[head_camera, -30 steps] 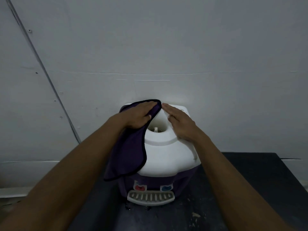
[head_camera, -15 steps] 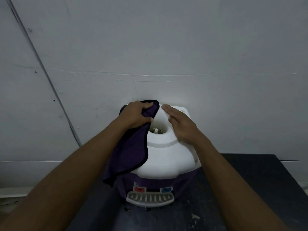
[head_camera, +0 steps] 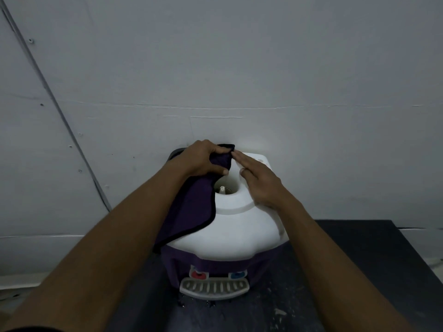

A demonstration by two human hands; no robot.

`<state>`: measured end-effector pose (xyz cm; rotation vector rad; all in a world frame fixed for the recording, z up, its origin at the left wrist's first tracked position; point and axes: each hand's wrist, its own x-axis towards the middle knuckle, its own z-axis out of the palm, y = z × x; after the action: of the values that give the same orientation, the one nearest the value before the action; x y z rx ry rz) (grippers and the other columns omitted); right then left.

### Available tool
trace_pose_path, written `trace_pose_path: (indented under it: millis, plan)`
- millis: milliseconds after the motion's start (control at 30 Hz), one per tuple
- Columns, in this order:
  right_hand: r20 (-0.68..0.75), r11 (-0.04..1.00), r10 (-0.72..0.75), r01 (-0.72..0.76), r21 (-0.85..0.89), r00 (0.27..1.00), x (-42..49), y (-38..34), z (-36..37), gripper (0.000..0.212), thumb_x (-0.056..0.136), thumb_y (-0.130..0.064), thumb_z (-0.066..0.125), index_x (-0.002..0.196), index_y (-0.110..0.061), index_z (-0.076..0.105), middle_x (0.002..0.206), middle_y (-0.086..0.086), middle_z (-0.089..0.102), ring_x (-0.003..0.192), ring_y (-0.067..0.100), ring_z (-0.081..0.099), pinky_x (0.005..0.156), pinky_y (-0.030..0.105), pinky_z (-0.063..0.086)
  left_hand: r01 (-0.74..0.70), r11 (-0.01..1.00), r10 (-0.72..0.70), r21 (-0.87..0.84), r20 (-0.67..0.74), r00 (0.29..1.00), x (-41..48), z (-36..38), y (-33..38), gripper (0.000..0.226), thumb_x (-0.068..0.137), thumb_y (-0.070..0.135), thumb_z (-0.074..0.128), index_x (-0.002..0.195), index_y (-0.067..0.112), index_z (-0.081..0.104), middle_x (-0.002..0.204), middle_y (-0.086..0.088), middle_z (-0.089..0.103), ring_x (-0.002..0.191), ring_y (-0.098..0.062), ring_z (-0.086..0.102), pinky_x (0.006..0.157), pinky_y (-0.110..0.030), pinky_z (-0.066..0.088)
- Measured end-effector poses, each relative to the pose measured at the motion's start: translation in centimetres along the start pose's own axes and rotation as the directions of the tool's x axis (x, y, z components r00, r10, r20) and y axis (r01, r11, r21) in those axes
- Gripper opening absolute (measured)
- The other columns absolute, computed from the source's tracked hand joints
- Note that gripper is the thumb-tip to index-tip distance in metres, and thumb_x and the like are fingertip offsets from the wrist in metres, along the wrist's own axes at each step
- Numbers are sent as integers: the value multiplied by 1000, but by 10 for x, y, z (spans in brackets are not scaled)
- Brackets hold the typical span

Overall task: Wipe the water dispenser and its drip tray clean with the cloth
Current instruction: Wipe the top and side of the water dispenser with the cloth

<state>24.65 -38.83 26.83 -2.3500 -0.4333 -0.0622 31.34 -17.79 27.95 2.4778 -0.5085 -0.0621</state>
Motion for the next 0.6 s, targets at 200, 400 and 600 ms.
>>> trace_pose_path:
  millis: [200,400,600]
  plan:
    - [-2,1000,-10,10,7,1000,0,1,-1,51,108,-6,42,155,-26,43,161,-12,40,151,6,33,126,29,22,-18,998,16,-67,-26,1000,-1,-7,0,43,87,46,76,128,39,68,122,5,72,108,-10,64,80,-15,44]
    - [8,1000,3,-3,30,1000,3,4,0,51,108,-7,41,155,-29,45,161,-15,40,150,2,31,127,28,20,19,983,-47,183,150,988,-6,-14,6,77,87,42,77,153,37,39,145,-2,54,129,-25,52,96,-26,37]
    - [-24,1000,-15,15,-3,1000,2,5,2,51,108,-5,41,154,-25,46,159,-14,42,142,-5,32,112,4,16,55,903,-74,427,29,997,-9,5,33,80,80,41,82,148,19,46,136,-7,60,124,-27,55,102,-40,46]
